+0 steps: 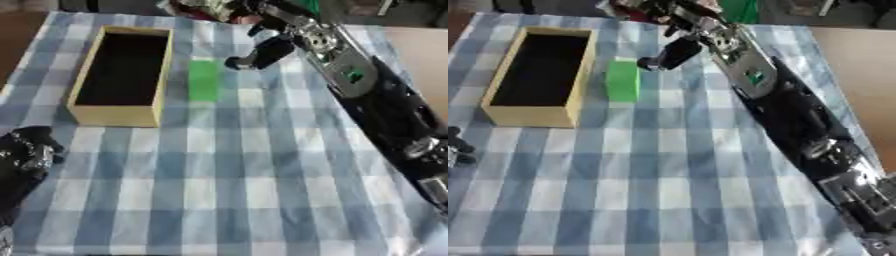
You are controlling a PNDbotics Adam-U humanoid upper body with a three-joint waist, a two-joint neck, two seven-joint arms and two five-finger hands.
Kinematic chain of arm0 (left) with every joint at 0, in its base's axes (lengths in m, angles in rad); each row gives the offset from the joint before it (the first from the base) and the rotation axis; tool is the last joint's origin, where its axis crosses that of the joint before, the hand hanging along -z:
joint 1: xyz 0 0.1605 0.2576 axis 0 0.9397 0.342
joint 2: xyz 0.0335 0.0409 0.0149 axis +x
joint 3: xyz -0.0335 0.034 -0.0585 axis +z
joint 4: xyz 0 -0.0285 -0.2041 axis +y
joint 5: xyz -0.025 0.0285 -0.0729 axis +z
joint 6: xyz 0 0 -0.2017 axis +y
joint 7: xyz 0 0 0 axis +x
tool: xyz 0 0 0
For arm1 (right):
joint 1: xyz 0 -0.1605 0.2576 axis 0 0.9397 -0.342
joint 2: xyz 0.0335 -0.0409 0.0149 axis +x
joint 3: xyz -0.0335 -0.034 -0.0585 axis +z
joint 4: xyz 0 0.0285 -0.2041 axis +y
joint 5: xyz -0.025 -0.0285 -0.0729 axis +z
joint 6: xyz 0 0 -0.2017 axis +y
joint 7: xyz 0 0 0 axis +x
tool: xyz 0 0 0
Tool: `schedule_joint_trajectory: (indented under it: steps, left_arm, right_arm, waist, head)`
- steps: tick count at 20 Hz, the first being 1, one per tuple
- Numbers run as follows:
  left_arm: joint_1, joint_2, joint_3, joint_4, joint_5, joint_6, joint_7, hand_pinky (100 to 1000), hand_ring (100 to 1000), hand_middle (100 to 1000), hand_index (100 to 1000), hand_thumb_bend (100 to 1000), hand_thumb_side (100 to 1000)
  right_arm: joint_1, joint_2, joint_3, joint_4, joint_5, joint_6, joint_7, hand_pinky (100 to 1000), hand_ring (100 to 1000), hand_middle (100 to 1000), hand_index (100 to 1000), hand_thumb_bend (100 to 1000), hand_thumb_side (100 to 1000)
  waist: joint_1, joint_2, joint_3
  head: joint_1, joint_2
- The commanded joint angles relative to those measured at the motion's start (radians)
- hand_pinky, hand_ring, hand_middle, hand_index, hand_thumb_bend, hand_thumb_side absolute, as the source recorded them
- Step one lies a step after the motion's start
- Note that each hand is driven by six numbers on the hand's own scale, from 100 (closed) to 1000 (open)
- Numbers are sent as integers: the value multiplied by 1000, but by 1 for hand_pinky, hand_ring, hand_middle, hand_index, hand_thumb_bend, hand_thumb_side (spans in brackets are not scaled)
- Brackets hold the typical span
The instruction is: Pick up objects on the table and place them in the box.
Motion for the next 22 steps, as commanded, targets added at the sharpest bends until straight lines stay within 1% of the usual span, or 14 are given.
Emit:
schedule_joint_trajectory:
  steps: [1, 8, 14, 15, 16, 20, 21, 22]
  left_arm:
    - [-16, 7, -4, -14, 5, -2, -5, 546, 578, 496, 665, 100, 246]
    - [-18, 6, -6, -14, 6, -1, -7, 546, 578, 495, 665, 100, 246]
    - [-19, 4, -7, -13, 6, -1, -7, 546, 577, 495, 664, 100, 246]
    - [-18, 4, -7, -13, 6, -1, -7, 546, 577, 495, 664, 100, 255]
    - [-19, 4, -6, -13, 6, -1, -7, 546, 577, 495, 664, 100, 246]
    - [-18, 3, -7, -12, 6, -1, -7, 546, 577, 494, 664, 100, 246]
    - [-18, 3, -7, -12, 6, -1, -7, 546, 577, 494, 664, 100, 246]
    - [-18, 3, -7, -12, 6, -1, -6, 546, 577, 494, 664, 100, 246]
  right_arm:
    - [-36, 25, -8, 53, 49, -10, 25, 795, 996, 850, 961, 500, 110]
    - [-56, 86, -13, 165, 100, -34, 25, 799, 995, 849, 962, 515, 129]
    - [-59, 111, -19, 222, 131, -49, 18, 798, 989, 835, 960, 517, 138]
    - [-59, 113, -19, 226, 134, -52, 20, 798, 983, 803, 948, 586, 100]
    - [-58, 116, -17, 229, 140, -54, 22, 797, 979, 776, 942, 514, 136]
    - [-57, 124, -10, 232, 169, -57, 27, 793, 957, 695, 877, 509, 138]
    - [-56, 125, -7, 230, 182, -56, 25, 788, 944, 645, 804, 500, 132]
    - [-56, 127, -5, 227, 195, -55, 23, 786, 938, 620, 758, 492, 122]
  waist:
    - [4, -15, 5]
    - [6, -11, 17]
    - [4, -9, 17]
    - [4, -9, 17]
    - [3, -8, 18]
    - [1, -8, 19]
    - [1, -8, 19]
    - [0, -8, 19]
  head:
    - [-8, -14]
    - [-16, -17]
    - [-20, -21]
    - [-20, -21]
    - [-21, -22]
    - [-21, -23]
    - [-22, -23]
    - [-22, -23]
